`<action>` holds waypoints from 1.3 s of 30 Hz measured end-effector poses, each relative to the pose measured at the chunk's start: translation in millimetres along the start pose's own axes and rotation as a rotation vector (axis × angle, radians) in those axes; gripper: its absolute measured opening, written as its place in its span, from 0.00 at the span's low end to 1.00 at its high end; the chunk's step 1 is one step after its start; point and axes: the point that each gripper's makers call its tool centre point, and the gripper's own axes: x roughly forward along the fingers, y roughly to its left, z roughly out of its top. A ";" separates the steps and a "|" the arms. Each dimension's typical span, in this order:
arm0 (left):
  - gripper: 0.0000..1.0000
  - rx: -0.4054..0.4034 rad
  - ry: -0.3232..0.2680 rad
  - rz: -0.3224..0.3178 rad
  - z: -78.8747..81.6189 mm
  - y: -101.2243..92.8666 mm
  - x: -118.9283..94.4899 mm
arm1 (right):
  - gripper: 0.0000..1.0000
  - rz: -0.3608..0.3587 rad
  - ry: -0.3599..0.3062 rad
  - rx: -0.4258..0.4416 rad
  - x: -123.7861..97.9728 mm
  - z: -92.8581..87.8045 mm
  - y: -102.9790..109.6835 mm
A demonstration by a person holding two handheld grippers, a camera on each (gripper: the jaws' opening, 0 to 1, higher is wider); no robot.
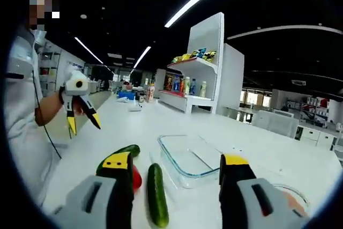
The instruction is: Sort the scattered tomatoes and cucumbers on the table and place them into their respective storage containers
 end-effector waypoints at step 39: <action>0.49 0.008 0.011 -0.021 -1.8 -6.8 4.2 | 0.55 0.376 0.347 -0.324 25.7 -50.5 93.7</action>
